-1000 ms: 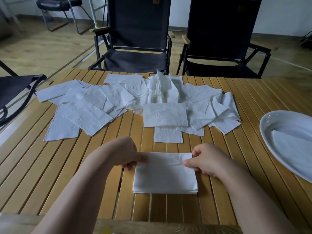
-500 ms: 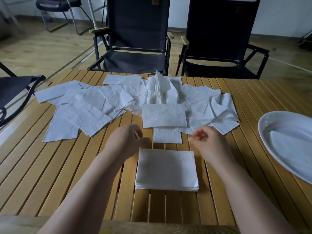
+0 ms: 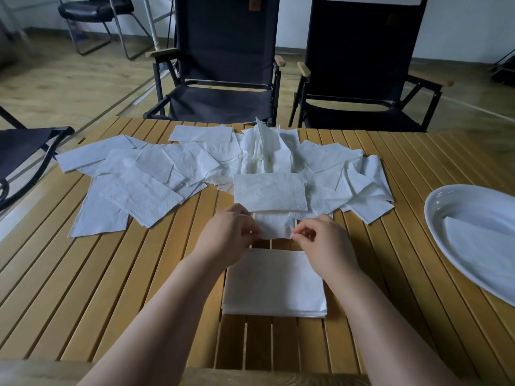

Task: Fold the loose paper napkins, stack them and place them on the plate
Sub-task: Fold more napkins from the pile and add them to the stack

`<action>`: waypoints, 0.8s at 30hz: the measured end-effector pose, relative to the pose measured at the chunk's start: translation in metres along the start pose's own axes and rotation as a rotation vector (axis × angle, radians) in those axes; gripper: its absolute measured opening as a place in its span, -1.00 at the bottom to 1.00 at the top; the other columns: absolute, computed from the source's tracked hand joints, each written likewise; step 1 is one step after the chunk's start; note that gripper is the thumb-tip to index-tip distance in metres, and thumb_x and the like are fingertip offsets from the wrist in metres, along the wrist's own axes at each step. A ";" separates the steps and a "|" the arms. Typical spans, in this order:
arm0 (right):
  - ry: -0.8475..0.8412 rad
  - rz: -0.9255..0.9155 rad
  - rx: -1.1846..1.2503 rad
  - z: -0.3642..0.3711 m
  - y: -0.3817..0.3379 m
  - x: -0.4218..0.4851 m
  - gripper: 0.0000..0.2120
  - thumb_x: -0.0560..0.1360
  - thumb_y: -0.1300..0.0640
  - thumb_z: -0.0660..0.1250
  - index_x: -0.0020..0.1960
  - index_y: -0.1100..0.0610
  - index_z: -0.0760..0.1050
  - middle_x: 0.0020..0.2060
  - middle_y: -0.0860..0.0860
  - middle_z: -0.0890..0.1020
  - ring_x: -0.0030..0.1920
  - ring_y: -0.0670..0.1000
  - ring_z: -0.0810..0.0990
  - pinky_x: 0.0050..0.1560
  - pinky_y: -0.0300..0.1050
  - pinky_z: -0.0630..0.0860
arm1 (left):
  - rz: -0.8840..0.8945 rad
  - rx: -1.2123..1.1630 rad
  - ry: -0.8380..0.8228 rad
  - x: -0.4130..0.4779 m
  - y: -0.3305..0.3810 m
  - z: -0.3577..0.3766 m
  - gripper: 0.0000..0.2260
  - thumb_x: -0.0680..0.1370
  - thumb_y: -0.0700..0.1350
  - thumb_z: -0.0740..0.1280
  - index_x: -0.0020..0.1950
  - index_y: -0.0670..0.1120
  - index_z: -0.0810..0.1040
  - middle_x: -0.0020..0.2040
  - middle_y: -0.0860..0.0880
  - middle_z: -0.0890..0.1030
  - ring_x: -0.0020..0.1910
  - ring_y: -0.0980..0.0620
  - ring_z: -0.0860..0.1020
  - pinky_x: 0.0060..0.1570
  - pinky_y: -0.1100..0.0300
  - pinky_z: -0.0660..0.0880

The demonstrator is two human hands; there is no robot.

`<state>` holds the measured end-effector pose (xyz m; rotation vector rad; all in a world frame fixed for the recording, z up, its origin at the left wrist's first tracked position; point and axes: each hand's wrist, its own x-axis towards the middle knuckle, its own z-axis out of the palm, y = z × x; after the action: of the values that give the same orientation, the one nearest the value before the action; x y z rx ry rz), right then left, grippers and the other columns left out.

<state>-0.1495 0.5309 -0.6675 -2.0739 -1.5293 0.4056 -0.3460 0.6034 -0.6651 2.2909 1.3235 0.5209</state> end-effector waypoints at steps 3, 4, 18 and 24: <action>0.000 -0.013 -0.026 0.001 0.000 0.000 -0.93 0.56 0.05 0.39 -0.11 -0.03 0.59 -0.11 -0.13 0.48 -0.20 -0.14 0.45 -0.31 -0.32 0.30 | 0.019 -0.001 0.001 0.000 0.000 0.001 -0.93 0.51 -0.05 0.47 -0.04 0.03 0.72 0.01 0.12 0.50 -0.04 0.05 0.51 -0.08 0.16 0.47; -0.002 -0.021 -0.027 0.001 0.000 0.000 -0.92 0.57 0.06 0.37 -0.11 -0.02 0.58 -0.11 -0.13 0.49 -0.21 -0.14 0.45 -0.31 -0.32 0.30 | 0.025 -0.006 0.003 0.000 0.001 0.001 -0.93 0.52 -0.05 0.46 -0.03 0.03 0.71 0.02 0.13 0.50 -0.05 0.06 0.51 -0.08 0.18 0.47; -0.053 -0.070 0.282 -0.012 -0.008 -0.001 -0.63 0.53 0.16 0.39 0.30 -0.08 0.50 0.28 -0.16 0.45 0.27 -0.11 0.41 -0.02 -0.49 0.31 | -0.206 -0.888 -0.005 -0.017 0.013 -0.039 -0.88 0.68 -0.21 0.19 0.05 -0.24 0.49 -0.01 -0.16 0.66 0.01 -0.04 0.69 0.06 0.10 0.62; -0.018 -0.008 0.508 -0.015 -0.012 0.000 -0.66 0.51 0.04 0.45 0.25 -0.10 0.48 0.15 -0.16 0.55 0.20 -0.15 0.50 -0.04 -0.30 0.46 | -0.257 -1.402 0.012 -0.014 0.016 -0.049 -0.84 0.70 -0.22 0.11 0.02 -0.18 0.46 -0.10 -0.23 0.62 -0.05 -0.12 0.65 0.02 0.08 0.61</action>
<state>-0.1512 0.5297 -0.6480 -1.6683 -1.2779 0.7268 -0.3667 0.5933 -0.6171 0.9452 0.7518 0.9486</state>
